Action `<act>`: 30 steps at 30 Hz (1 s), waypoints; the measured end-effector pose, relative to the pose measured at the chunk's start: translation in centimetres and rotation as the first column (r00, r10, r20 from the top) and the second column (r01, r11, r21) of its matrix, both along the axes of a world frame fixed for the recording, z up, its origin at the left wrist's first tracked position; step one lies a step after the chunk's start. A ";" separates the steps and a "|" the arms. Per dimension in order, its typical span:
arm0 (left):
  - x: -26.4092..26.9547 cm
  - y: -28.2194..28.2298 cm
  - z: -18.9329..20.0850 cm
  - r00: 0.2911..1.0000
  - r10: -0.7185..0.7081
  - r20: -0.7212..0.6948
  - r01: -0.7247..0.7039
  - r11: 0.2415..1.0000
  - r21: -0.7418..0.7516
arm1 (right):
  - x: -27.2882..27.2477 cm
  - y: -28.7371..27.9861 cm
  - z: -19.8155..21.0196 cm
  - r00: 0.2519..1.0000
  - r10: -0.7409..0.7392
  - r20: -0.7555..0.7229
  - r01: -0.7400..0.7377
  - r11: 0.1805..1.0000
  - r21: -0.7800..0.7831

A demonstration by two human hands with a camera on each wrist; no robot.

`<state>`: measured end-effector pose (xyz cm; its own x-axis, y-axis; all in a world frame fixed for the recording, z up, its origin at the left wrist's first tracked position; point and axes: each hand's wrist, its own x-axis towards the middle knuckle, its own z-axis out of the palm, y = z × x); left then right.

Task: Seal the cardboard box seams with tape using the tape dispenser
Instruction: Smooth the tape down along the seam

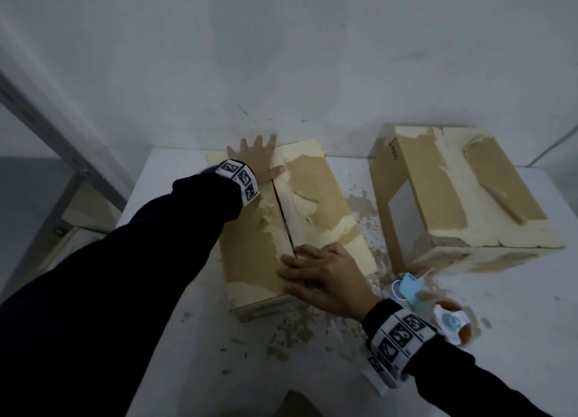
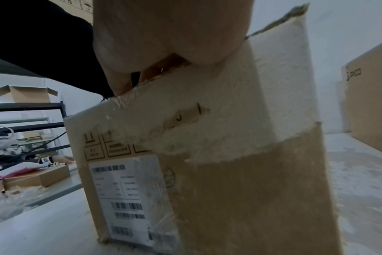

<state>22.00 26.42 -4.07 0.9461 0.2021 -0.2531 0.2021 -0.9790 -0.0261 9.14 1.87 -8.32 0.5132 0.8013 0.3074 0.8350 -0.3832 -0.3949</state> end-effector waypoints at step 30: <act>-23.0 -6.5 -1.7 0.878 -0.465 0.108 0.473 0.879 -0.057 | 0.4 -0.5 -2.2 0.847 0.301 0.439 -0.368 0.927 0.074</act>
